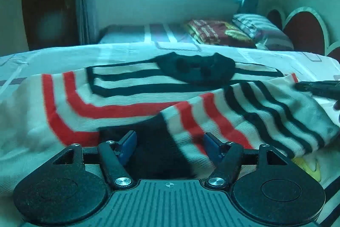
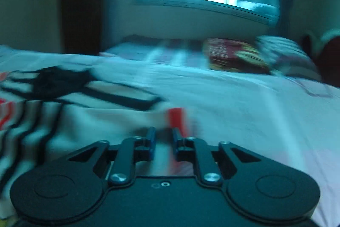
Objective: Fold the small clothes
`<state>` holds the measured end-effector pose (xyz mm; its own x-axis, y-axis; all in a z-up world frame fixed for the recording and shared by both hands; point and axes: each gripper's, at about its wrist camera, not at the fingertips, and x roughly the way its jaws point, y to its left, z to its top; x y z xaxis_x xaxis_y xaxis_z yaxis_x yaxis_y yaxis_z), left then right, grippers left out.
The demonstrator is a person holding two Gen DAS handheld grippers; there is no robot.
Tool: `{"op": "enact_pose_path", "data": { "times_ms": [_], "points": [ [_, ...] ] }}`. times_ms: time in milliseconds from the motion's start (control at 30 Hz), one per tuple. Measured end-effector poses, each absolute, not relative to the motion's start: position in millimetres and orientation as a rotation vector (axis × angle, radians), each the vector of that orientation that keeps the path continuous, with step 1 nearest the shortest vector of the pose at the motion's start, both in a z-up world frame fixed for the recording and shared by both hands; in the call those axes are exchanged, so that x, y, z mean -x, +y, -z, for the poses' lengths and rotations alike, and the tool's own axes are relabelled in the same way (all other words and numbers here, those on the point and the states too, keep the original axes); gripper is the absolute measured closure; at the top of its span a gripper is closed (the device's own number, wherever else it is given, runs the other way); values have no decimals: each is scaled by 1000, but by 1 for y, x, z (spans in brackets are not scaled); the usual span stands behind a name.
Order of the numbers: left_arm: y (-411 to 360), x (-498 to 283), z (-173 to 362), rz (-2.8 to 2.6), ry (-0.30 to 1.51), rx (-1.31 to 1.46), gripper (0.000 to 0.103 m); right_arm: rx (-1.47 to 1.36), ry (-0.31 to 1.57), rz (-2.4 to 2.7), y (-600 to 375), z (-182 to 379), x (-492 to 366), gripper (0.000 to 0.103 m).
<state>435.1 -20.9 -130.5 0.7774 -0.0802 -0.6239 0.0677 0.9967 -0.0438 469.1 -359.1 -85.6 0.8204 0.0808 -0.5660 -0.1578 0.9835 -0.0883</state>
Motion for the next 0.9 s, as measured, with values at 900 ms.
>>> {"op": "enact_pose_path", "data": {
  "times_ms": [900],
  "points": [
    [-70,-431,128,185,673,-65,25,218,614,-249,-296,90,-349,82]
  ]
}}
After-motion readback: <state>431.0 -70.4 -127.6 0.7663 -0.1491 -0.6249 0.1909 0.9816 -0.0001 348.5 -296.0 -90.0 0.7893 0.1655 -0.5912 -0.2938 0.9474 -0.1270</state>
